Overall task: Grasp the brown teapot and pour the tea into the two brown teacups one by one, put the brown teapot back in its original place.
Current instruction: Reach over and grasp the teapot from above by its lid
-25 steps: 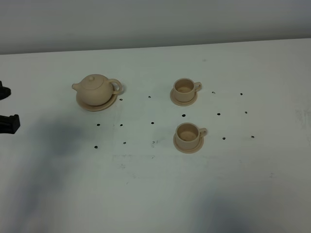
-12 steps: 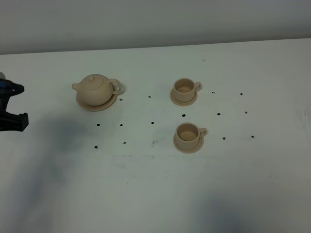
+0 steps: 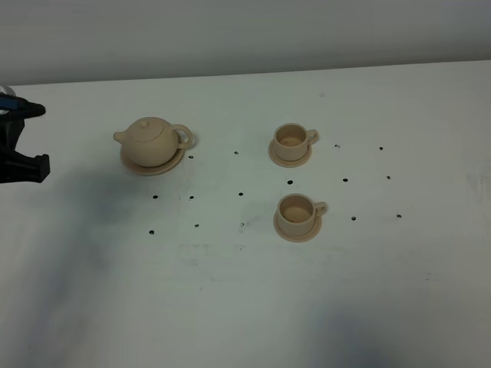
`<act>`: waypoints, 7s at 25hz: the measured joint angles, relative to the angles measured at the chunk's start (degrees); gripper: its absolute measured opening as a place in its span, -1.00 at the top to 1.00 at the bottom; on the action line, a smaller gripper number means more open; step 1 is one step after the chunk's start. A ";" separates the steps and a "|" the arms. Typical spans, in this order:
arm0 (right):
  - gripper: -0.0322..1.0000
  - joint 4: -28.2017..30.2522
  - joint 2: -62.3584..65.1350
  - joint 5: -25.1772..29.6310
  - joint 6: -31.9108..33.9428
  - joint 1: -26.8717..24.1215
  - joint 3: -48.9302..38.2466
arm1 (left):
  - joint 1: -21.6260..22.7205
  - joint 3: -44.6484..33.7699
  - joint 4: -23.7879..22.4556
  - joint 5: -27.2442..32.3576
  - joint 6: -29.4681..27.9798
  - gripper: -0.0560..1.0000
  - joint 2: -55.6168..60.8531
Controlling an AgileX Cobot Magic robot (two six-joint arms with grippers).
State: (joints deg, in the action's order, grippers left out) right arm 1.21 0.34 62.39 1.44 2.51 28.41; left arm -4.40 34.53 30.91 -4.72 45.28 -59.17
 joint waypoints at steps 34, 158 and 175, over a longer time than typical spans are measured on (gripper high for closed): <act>0.33 -0.64 0.00 0.00 0.01 -1.17 0.00 | -6.95 1.09 0.63 -1.09 1.34 0.31 -5.24; 0.33 -0.82 0.00 0.00 0.01 -1.17 0.00 | -12.21 43.94 -14.96 7.64 -27.17 0.36 -60.49; 0.33 -0.86 0.00 0.00 0.01 -1.17 0.00 | -10.92 43.94 -15.99 6.56 -27.17 0.36 -61.17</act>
State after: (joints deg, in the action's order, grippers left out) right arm 0.35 0.34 62.39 1.45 1.33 28.41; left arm -15.32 78.47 14.92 1.85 18.11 -120.35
